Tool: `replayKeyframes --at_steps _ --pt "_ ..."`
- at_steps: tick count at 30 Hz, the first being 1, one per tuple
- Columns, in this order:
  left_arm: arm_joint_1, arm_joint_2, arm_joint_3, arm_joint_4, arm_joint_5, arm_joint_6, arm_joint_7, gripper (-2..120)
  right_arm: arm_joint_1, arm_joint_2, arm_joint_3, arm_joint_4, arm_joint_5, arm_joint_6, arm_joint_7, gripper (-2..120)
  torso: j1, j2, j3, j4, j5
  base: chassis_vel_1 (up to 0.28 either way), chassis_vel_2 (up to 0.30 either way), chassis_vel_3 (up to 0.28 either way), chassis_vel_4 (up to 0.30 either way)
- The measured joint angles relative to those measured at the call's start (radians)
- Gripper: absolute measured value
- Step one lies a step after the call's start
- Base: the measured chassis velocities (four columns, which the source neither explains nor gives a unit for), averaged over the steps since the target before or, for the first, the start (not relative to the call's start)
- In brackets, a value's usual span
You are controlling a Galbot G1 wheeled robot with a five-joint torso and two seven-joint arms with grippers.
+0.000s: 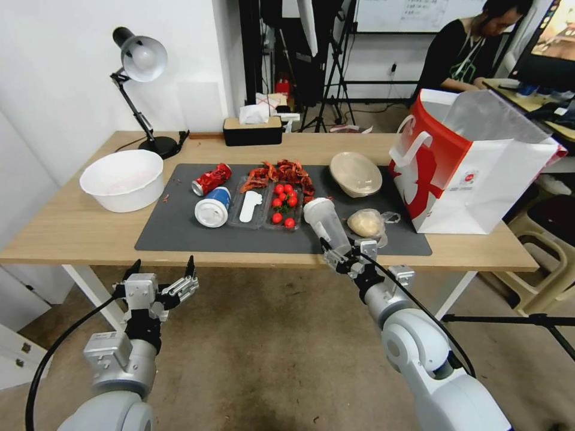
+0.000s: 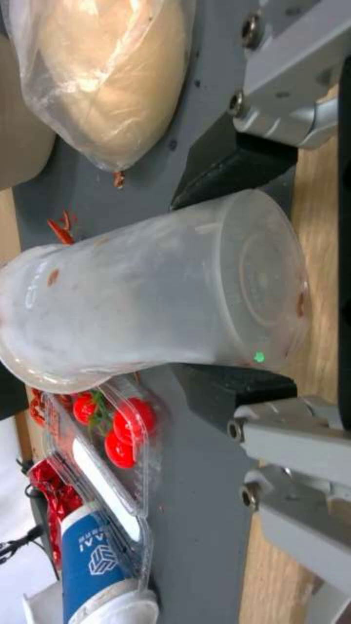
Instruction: Pick up the trash from the table and place it into the takeout bag.
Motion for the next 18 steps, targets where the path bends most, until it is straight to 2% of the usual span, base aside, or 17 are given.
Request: replayKeyframes --at_steps 7,12,14,18 --pt "-0.003 0.000 -0.001 0.010 0.003 -0.005 0.000 100 -0.010 0.002 0.006 0.029 0.001 0.009 -0.001 51 0.000 0.000 0.000 0.0001 0.0001 0.000 0.000 0.000 0.000" --pt "-0.003 0.002 -0.002 0.016 0.003 -0.013 -0.001 100 -0.018 -0.002 0.039 0.092 0.038 0.076 -0.050 51 0.000 0.000 0.000 0.0001 0.0002 0.000 0.000 0.000 0.000" --pt "-0.005 0.005 -0.002 0.021 0.003 -0.020 -0.001 100 0.002 -0.019 0.104 0.153 0.110 0.118 -0.088 51 0.000 0.000 0.000 0.0001 0.0001 0.000 0.000 0.000 0.000" --pt "-0.007 0.006 -0.001 0.024 0.006 -0.024 -0.001 100 0.065 -0.068 0.201 0.195 0.222 0.138 -0.069 51 0.000 0.000 0.000 0.0000 0.0002 0.000 0.000 0.000 0.000"
